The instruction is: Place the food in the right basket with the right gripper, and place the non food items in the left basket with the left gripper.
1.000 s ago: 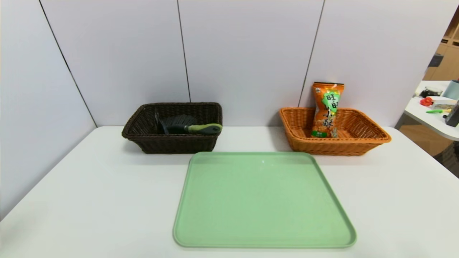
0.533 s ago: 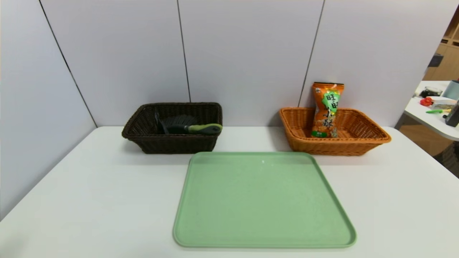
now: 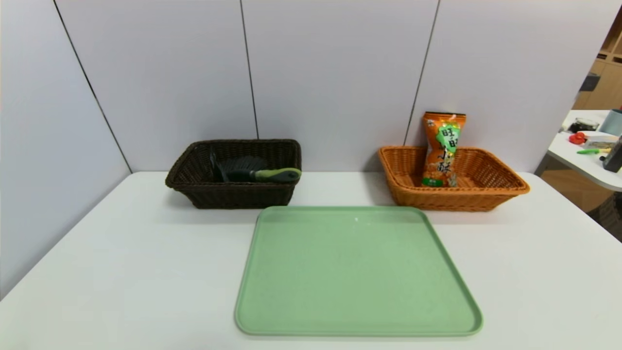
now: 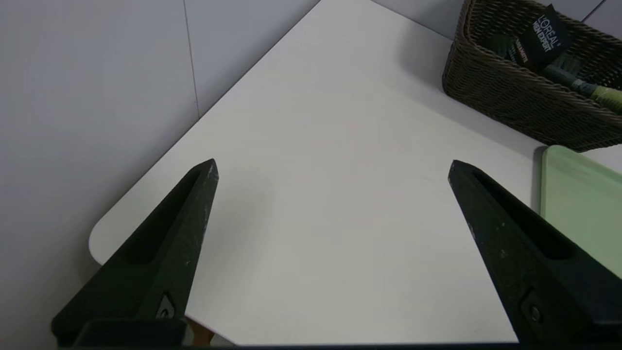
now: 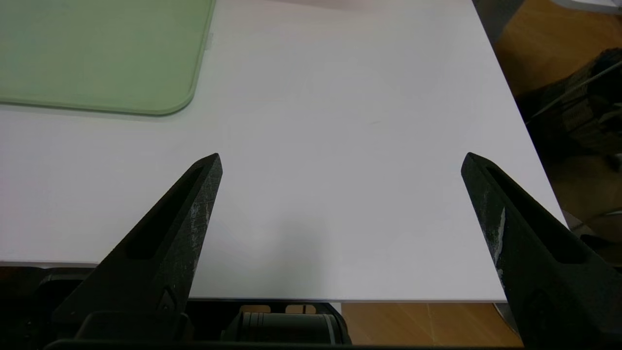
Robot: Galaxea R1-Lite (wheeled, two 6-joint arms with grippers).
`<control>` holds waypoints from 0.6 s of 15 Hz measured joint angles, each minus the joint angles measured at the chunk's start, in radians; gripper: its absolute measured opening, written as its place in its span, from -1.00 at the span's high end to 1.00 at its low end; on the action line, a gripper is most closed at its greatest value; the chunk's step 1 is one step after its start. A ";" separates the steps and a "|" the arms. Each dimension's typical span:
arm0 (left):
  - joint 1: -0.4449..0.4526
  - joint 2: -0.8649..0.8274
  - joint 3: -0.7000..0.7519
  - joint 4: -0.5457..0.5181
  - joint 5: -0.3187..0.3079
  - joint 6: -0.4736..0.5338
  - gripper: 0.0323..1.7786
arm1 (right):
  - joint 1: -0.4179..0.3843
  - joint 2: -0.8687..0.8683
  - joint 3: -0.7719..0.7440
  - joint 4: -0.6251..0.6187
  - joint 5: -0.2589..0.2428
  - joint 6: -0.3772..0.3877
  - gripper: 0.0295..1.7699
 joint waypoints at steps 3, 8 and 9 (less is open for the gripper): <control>0.005 -0.138 0.093 -0.028 -0.003 0.085 -0.90 | 0.011 -0.045 -0.026 -0.001 -0.005 0.006 -0.92; 0.011 -0.322 0.194 -0.060 -0.024 0.182 -0.90 | 0.021 -0.168 -0.009 -0.006 -0.034 0.004 -0.92; 0.011 -0.349 0.209 -0.077 -0.032 0.204 -0.90 | 0.022 -0.193 -0.001 -0.019 -0.036 0.007 -0.92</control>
